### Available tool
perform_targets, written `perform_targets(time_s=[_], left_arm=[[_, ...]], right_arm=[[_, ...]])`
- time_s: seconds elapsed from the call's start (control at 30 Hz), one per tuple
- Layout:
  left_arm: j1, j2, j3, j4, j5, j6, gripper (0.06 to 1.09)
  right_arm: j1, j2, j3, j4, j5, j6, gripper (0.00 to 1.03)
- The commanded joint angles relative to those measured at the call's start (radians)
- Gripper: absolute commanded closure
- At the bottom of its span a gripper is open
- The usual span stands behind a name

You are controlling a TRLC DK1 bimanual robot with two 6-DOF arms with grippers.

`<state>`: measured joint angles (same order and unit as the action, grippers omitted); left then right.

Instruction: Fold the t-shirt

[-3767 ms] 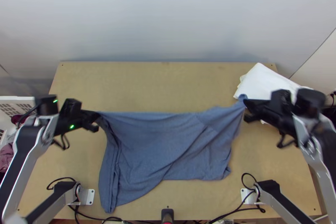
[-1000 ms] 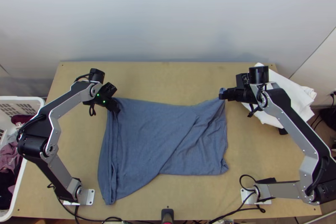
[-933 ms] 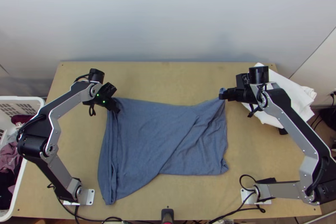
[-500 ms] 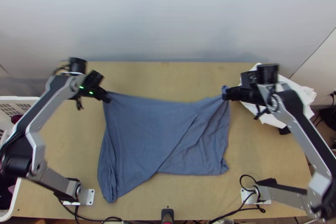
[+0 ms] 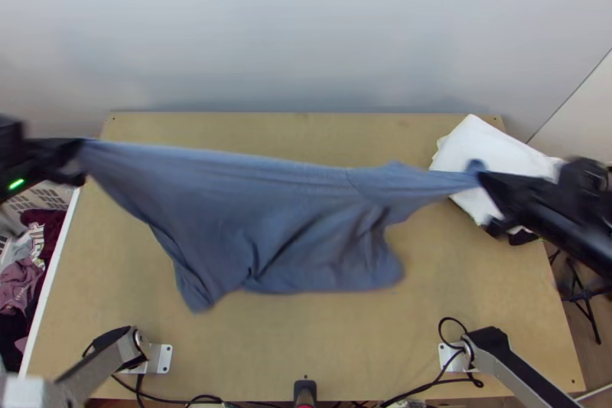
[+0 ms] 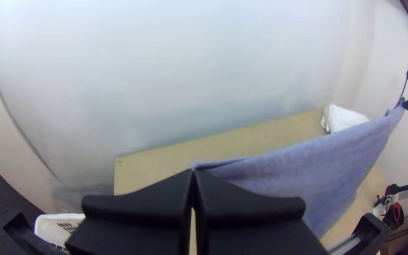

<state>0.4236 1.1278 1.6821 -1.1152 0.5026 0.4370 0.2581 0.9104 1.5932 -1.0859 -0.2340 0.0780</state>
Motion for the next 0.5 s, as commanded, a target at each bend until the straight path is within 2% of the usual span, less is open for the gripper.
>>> perform_targets(time_s=[0.0,0.13,0.23,0.37,0.47], left_arm=[[0.141,-0.240,0.206,-0.172,0.166,-0.007,1.05],[0.024,-0.270,0.330,-0.189,0.162,-0.118,1.05],[-0.078,-0.272,0.432,-0.242,0.097,-0.167,1.05],[-0.275,-0.304,0.547,-0.264,-0.055,-0.311,1.05],[-0.382,-0.339,0.556,-0.275,-0.225,-0.325,1.05]], right_arm=[[0.003,-0.088,0.324,-0.177,0.007,0.005,1.00],[0.020,-0.084,0.485,-0.255,-0.001,0.006,1.00],[0.009,-0.093,0.576,-0.281,-0.024,0.022,1.00],[-0.079,-0.100,0.688,-0.295,-0.105,0.051,1.00],[-0.169,-0.122,0.708,-0.293,-0.203,0.078,1.00]])
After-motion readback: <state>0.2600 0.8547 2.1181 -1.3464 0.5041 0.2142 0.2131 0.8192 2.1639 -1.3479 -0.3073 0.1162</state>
